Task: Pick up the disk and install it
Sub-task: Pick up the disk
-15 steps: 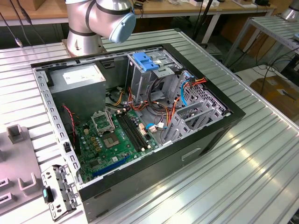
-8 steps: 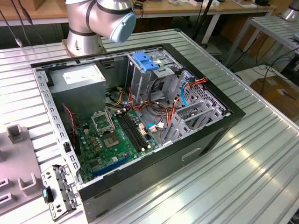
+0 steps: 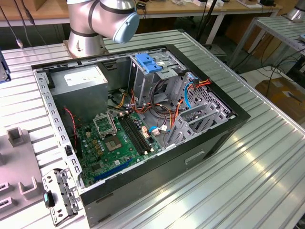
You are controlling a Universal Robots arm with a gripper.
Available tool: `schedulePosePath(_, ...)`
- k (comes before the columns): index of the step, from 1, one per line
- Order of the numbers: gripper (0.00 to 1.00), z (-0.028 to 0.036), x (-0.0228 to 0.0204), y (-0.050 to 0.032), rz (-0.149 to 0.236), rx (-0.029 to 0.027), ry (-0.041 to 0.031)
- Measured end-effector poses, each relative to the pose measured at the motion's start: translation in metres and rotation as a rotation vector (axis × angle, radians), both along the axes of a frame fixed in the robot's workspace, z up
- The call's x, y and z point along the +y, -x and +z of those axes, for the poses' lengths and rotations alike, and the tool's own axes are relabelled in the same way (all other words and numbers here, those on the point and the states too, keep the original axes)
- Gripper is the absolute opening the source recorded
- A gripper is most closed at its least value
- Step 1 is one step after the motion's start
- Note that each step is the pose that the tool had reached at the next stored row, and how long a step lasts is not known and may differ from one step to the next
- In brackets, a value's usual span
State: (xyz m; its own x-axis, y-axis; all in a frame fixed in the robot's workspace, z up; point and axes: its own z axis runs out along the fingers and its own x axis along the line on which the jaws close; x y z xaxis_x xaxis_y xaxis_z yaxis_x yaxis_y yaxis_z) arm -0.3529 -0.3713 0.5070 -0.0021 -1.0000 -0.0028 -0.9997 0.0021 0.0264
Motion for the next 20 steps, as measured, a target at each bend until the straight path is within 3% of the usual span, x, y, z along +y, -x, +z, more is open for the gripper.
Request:
schedulePosePath(5, 0.37, -0.0004, -0.0088, -0.0126, 0.000, 0.0007, 0.0000)
schedulePosePath(8, 0.37, -0.0008, -0.0162, -0.0252, 0.000, 0.0014, 0.0000)
schedulePosePath(10, 0.37, -0.0007, -0.0166, -0.0318, 0.000, 0.0022, 0.0000)
schedulePosePath(12, 0.37, -0.0008, -0.0170, -0.0448, 0.000, 0.0038, 0.0000)
schedulePosePath(20, 0.37, -0.0008, -0.0181, -0.0762, 0.000, 0.0075, 0.0000)
